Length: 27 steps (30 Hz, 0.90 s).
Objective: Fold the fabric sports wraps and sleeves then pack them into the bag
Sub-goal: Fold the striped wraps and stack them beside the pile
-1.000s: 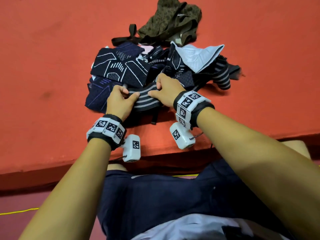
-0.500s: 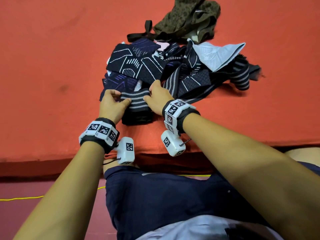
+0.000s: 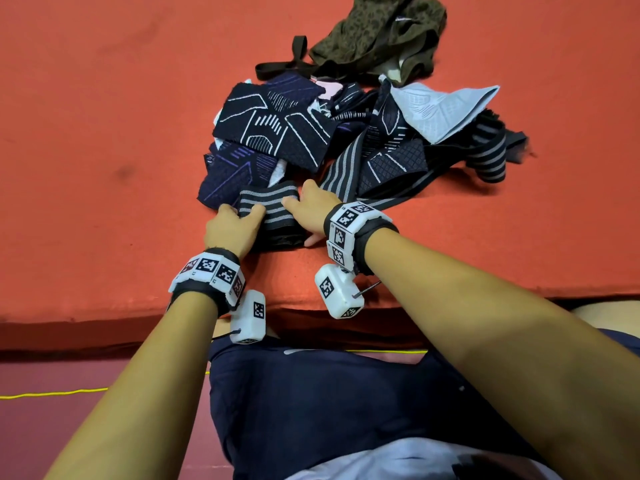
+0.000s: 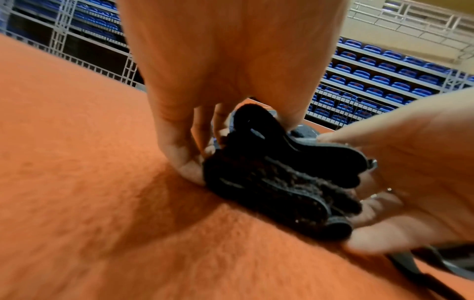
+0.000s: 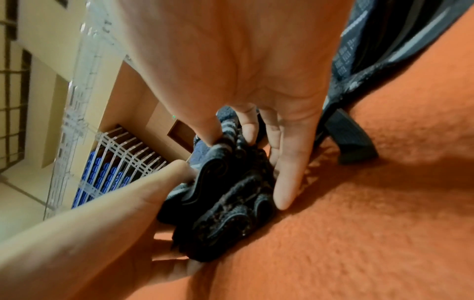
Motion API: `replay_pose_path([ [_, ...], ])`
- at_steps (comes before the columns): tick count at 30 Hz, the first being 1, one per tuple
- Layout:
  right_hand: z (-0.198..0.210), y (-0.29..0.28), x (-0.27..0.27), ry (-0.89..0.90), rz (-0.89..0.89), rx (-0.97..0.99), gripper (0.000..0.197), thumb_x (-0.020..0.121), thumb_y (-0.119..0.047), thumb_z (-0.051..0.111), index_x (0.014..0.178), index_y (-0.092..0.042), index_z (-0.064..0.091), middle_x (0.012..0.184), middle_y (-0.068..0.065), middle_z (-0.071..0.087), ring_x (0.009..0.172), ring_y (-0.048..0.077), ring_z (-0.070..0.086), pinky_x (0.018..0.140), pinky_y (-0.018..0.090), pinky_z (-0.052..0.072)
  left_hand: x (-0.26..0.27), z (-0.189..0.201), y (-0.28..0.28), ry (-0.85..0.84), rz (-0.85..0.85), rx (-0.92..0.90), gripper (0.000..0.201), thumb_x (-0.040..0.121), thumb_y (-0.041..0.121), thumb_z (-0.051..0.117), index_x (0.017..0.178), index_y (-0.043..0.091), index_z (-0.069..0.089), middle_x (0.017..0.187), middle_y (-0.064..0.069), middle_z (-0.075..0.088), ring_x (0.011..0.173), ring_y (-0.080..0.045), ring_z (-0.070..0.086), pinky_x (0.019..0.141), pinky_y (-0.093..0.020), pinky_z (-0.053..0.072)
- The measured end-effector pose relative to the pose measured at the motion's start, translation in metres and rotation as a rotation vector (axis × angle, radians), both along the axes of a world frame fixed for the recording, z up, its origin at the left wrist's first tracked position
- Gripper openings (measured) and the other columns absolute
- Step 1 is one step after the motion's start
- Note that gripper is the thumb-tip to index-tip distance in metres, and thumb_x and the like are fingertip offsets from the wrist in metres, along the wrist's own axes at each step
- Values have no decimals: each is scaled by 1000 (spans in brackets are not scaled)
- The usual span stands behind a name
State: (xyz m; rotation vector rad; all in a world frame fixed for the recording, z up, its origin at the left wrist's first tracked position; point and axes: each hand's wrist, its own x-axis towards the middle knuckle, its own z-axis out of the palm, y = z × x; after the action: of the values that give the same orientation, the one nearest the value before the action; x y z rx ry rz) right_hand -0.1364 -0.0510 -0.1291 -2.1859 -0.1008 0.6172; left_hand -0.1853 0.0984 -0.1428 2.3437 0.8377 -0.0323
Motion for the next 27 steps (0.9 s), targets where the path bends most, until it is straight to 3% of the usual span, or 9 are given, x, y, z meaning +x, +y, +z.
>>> replay_pose_path([
  [2,-4,-1,3,5,-19,13,49,96,-43,52,127,-5,46,125,20,58,112,39,59,93,49,51,2,-1,0,15,-16,1,60,86,60,52,115,8,55,118,-18,62,105,-37,59,88,-37,49],
  [4,-7,-4,7,-18,-27,5,47,98,-41,52,125,-3,46,122,19,61,111,37,59,88,37,46,6,-1,-1,-5,-34,-3,54,92,54,53,117,7,55,119,-16,62,108,-35,58,86,-34,46],
  [8,-7,-9,16,-65,-74,43,47,98,-39,55,124,-1,47,120,20,63,111,36,59,78,31,37,10,-6,-1,-65,-39,-19,55,92,56,57,116,7,56,111,-7,62,103,-27,58,80,-32,41],
  [14,-9,-1,29,-86,-91,27,49,96,-41,58,125,-4,47,119,18,63,109,36,60,88,37,45,24,-11,3,-112,-42,-10,53,92,53,60,114,5,58,104,-4,63,96,-23,56,76,-31,39],
  [21,-15,9,39,-103,-110,76,40,98,-36,58,121,-6,45,119,20,63,90,26,52,75,32,37,44,-12,15,-132,-39,3,53,90,52,63,115,5,60,110,-8,67,101,-26,61,76,-32,41],
  [27,-14,16,52,-98,-125,81,43,98,-34,59,127,-6,46,123,18,60,104,31,58,77,29,36,56,-13,16,-143,1,14,51,91,48,64,117,5,60,112,-7,65,105,-26,60,78,-30,39],
])
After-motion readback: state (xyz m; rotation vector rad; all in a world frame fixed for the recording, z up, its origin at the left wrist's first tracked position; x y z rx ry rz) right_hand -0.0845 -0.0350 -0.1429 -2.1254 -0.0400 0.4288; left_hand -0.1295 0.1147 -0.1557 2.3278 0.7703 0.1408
